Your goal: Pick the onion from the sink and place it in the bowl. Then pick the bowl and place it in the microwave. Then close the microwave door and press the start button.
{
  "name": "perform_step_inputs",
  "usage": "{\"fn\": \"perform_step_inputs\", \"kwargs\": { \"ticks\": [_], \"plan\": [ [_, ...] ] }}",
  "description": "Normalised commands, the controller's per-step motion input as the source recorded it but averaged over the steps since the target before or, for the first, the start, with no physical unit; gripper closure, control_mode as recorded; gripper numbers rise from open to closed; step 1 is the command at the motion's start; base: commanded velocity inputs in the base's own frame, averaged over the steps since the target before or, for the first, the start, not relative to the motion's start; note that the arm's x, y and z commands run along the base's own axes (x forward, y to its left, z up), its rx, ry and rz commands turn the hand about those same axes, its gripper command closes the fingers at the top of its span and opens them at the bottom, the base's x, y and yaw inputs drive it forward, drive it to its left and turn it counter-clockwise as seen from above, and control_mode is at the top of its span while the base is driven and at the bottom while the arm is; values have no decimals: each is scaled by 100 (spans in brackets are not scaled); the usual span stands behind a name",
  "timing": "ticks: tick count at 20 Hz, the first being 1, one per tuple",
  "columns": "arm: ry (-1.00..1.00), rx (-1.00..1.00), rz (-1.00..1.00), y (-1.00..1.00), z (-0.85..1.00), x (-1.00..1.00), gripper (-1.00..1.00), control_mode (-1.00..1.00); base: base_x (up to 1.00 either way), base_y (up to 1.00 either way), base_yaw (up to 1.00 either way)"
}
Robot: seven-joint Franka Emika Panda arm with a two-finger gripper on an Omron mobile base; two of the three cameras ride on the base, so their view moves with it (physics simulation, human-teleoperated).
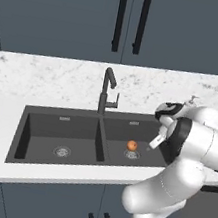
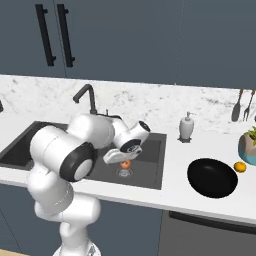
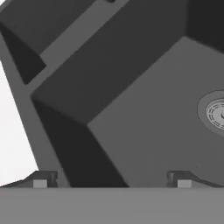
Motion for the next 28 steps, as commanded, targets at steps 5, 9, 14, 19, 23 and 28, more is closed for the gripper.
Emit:
{"fn": "perform_step_inputs", "kwargs": {
  "ticks": [5,9,14,19,23,28],
  "plan": [
    [-17,0,12,0,-20,38,-100,-100,0,0,0],
    [-26,0,11,0,-14,18,-100,-100,0,0,0],
    [-28,6,17,2,-33,9,-100,-100,0,0,0],
    [-15,6,15,1,-16,33,-100,-100,0,0,0],
    [-7,5,9,0,-8,42,-100,-100,0,0,0],
    [-2,1,4,0,-19,43,-100,-100,0,0,0]
  ]
}}
